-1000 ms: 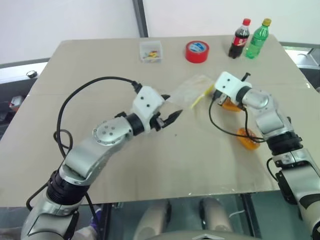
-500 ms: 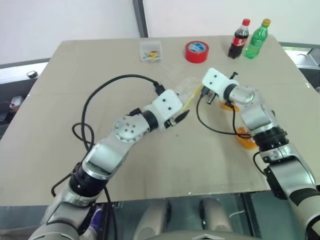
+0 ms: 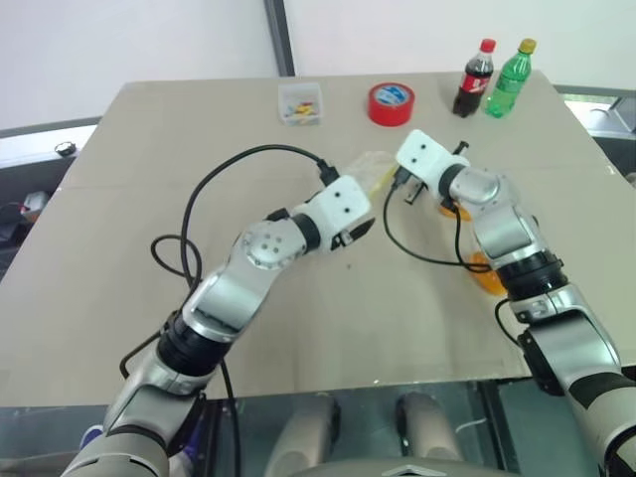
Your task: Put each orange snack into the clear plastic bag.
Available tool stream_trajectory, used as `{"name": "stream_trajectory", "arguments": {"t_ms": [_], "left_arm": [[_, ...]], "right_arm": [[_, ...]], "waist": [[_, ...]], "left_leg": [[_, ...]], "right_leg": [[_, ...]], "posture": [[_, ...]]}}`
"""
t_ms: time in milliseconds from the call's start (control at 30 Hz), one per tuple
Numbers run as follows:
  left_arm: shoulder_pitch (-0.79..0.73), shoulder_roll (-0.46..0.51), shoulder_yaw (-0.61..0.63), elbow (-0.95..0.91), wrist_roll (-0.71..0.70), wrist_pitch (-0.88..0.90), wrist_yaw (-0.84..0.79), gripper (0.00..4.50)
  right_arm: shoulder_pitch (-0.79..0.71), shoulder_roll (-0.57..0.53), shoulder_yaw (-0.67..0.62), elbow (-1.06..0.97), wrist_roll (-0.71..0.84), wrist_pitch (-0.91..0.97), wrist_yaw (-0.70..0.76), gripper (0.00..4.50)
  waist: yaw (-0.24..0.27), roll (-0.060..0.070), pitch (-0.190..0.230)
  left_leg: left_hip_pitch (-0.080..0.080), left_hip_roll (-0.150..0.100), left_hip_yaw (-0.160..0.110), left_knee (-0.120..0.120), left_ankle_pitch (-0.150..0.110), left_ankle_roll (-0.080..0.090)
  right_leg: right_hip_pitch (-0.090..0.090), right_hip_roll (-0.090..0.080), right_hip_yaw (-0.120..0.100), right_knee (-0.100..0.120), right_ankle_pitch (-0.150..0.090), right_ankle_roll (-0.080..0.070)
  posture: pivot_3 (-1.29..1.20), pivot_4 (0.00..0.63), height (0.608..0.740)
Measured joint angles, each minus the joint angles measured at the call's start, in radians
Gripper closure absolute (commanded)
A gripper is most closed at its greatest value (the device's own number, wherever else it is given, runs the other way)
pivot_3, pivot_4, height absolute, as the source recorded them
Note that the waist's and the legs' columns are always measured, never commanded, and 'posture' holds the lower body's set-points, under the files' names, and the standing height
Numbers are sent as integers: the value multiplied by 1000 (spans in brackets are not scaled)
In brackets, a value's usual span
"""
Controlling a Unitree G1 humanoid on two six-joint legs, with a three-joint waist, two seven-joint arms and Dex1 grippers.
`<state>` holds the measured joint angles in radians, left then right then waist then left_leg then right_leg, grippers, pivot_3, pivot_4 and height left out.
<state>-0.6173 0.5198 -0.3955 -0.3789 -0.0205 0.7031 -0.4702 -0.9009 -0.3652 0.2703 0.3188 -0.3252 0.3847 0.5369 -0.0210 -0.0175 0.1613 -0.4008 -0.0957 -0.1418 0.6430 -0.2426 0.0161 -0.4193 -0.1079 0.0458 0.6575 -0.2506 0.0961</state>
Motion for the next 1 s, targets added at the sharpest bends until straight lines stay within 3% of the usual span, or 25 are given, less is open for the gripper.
{"name": "stream_trajectory", "arguments": {"t_ms": [167, 200, 233, 333, 400, 467, 600, 733, 867, 933, 1000], "left_arm": [[-31, -18, -5, 0, 26, 49, -15, 1326], [-35, -21, -6, 0, 32, 55, -18, 1851], [-36, -21, -7, 0, 35, 57, -19, 1954], [-41, -21, -8, 0, 49, 64, -28, 3002], [-48, -25, -8, 0, 61, 68, -31, 3978], [-48, -24, -8, 8, 69, 59, -37, 4482], [-39, 10, -6, 52, 91, -16, -53, 4482], [1, 34, 42, 152, 96, -259, -58, 4482], [28, 51, 105, 270, 73, -467, -95, 4500], [37, 52, 142, 324, 59, -537, -105, 4500], [40, 52, 168, 367, 54, -596, -119, 4500]], "right_arm": [[0, 2, 0, -12, -4, 11, -5, 4500], [0, 2, 0, -16, -5, 15, -6, 4500], [0, 3, 0, -18, -5, 18, -6, 4500], [0, 4, 0, -26, -8, 26, -8, 4500], [1, 3, 0, -31, -12, 30, -12, 4500], [3, 3, 0, -40, -13, 37, -16, 4500], [44, -7, 0, -88, -17, 53, -19, 4500], [143, -65, 7, -202, -10, 42, 38, 4500], [245, -100, -10, -349, 43, 64, 108, 3191], [313, -83, -63, -443, 94, 126, 112, 2172], [373, -68, -110, -536, 146, 213, 116, 2172]], "waist": [[-1, 0, 0], [-2, 0, 0], [-2, 0, 0], [-8, 0, 0], [-15, 0, 0], [-18, 0, 0], [-21, 0, 0], [-17, 0, 0], [-16, 0, 0], [-15, 0, 0], [-14, 0, 0]], "left_leg": [[0, 0, 0, 1, 0, 0], [0, 0, 0, 1, 0, 0], [0, 0, 0, 1, 0, 0], [0, 0, 0, 1, 0, 0], [0, 0, 0, 1, 0, 0], [0, 0, 0, 1, 0, 0], [0, 0, 0, 1, 0, 0], [0, 0, 0, 2, 0, 0], [0, 0, -1, 4, 0, 0], [0, 0, -1, 4, 0, 0], [-1, 0, -1, 5, 0, 0]], "right_leg": [[0, 0, 0, 1, 0, 0], [0, 0, 0, 1, 0, 0], [0, 0, 0, 1, 0, 0], [0, 0, 0, 1, 0, 0], [0, 0, 0, 1, 0, 0], [0, 0, 0, 2, 0, 0], [0, 0, 0, 2, 0, 0], [0, 0, 0, 2, 0, 0], [0, -1, 0, 3, 0, 0], [0, 0, -1, 3, 0, 0], [0, -1, -1, 4, 0, 0]], "posture": [[0, 150, 740], [0, 150, 740], [0, 150, 740], [0, 150, 740], [0, 150, 740], [0, 150, 740], [0, 150, 740], [0, 150, 740], [0, 150, 740], [0, 150, 740], [0, 150, 740]]}}
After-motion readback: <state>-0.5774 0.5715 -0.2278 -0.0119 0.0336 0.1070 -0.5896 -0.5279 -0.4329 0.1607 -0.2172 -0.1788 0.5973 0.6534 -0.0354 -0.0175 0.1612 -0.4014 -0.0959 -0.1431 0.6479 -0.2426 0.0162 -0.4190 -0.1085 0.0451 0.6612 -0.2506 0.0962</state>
